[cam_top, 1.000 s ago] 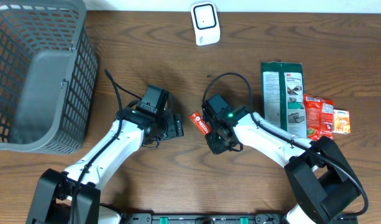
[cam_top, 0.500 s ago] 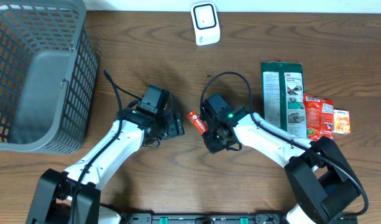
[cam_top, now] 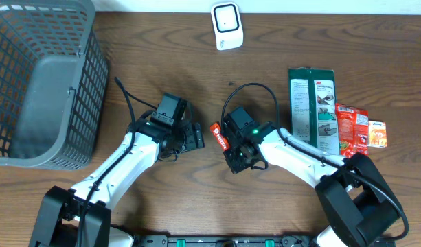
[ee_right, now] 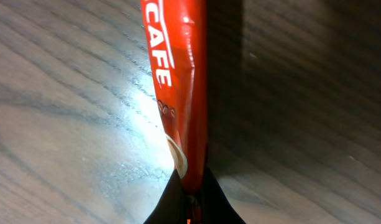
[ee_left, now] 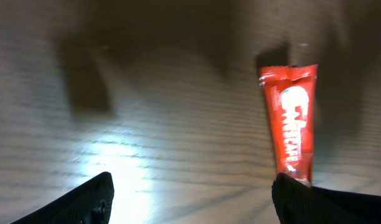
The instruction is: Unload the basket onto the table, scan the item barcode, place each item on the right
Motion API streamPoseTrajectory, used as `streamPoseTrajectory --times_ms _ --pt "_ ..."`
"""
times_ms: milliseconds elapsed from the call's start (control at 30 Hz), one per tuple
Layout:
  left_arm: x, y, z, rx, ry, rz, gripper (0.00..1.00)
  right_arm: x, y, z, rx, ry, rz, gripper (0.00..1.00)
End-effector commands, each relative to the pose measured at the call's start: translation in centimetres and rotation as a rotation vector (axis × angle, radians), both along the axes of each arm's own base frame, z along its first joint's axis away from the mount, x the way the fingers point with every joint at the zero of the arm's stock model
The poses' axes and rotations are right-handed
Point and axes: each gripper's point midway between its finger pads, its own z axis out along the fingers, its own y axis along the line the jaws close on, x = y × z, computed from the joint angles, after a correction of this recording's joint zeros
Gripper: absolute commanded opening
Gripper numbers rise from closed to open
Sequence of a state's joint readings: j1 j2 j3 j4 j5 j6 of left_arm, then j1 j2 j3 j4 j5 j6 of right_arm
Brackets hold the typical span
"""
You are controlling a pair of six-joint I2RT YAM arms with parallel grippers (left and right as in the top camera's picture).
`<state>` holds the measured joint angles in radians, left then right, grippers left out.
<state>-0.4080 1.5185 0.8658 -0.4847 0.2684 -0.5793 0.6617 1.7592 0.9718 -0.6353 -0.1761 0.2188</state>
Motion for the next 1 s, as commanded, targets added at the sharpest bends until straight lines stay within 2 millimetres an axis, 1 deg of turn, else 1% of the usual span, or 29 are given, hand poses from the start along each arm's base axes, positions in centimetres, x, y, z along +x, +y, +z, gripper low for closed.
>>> streamPoseTrajectory --times_ms 0,167,267,333,433,533,600,733,800,867,967 --pt "0.5 -2.0 1.4 -0.1 -0.031 -0.065 0.82 1.3 0.9 3.0 0.08 -0.061 -0.009 0.01" --pt "1.0 -3.5 2.3 -0.184 -0.059 -0.098 0.82 1.7 1.3 5.6 0.172 -0.086 -0.021 0.01" --pt "1.4 -4.7 3.3 -0.254 -0.085 -0.128 0.82 1.8 1.5 7.0 0.225 -0.09 -0.033 0.01" --pt "1.5 -5.6 4.1 -0.314 -0.098 -0.154 0.82 1.8 1.6 7.5 0.249 -0.092 -0.032 0.01" --pt "2.1 -6.6 5.2 -0.377 -0.135 -0.176 0.83 1.7 1.8 7.7 0.253 -0.095 -0.027 0.01" --pt "2.8 -6.9 5.8 -0.399 -0.163 -0.157 0.82 1.5 2.0 7.7 0.255 -0.094 -0.013 0.01" --pt "3.5 -7.2 6.3 -0.419 -0.185 -0.138 0.82 1.7 2.3 7.9 0.265 -0.106 -0.01 0.01" --pt "4.2 -6.6 6.0 -0.387 -0.185 -0.068 0.82 1.7 3.0 8.3 0.307 -0.104 0.002 0.01" --pt "4.4 -6.4 5.9 -0.374 -0.192 -0.06 0.74 1.5 3.6 8.6 0.341 -0.094 0.014 0.01" --pt "4.4 -6.3 5.8 -0.371 -0.194 -0.058 0.67 1.5 3.6 8.7 0.345 -0.094 0.014 0.01" --pt "4.7 -6.0 5.7 -0.348 -0.205 -0.043 0.65 1.5 3.6 8.7 0.344 -0.093 0.015 0.01"
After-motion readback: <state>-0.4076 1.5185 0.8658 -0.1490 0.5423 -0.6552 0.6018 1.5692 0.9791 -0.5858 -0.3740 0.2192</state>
